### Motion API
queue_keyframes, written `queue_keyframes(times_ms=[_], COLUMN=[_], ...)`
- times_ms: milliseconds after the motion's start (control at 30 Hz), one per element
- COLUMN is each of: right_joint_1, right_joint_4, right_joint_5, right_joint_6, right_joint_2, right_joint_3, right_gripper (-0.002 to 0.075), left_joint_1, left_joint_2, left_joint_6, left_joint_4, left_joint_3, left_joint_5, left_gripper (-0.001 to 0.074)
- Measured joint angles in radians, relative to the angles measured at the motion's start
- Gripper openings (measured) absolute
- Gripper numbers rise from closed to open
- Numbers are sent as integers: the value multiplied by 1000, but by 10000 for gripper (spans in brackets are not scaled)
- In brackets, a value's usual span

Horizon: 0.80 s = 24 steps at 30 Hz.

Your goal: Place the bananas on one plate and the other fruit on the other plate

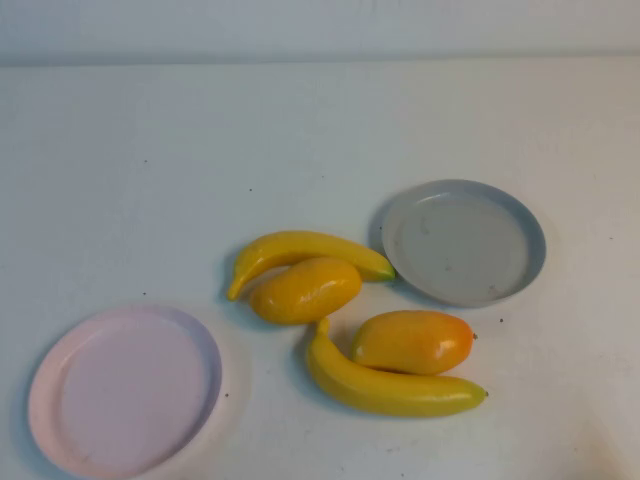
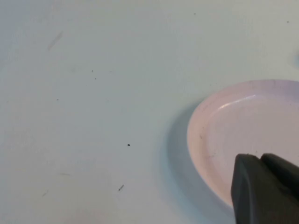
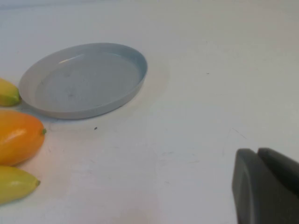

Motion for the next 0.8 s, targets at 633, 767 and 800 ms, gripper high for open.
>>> queue_keyframes(times_ms=[633,767,800], right_joint_1=[0,0,0], right_joint_4=[0,0,0], right_joint_5=[0,0,0], right_joint_6=[0,0,0], right_joint_2=[0,0,0], right_joint_3=[0,0,0], right_gripper=[-17,-17,-17], left_joint_1=[0,0,0], left_joint_2=[0,0,0], left_joint_6=[-20,-59,-83], left_joint_4=[-26,-26,-34], left_joint_3=[0,0,0], left_joint_5=[-21,-33,-39], left_gripper=[-5,-5,-5])
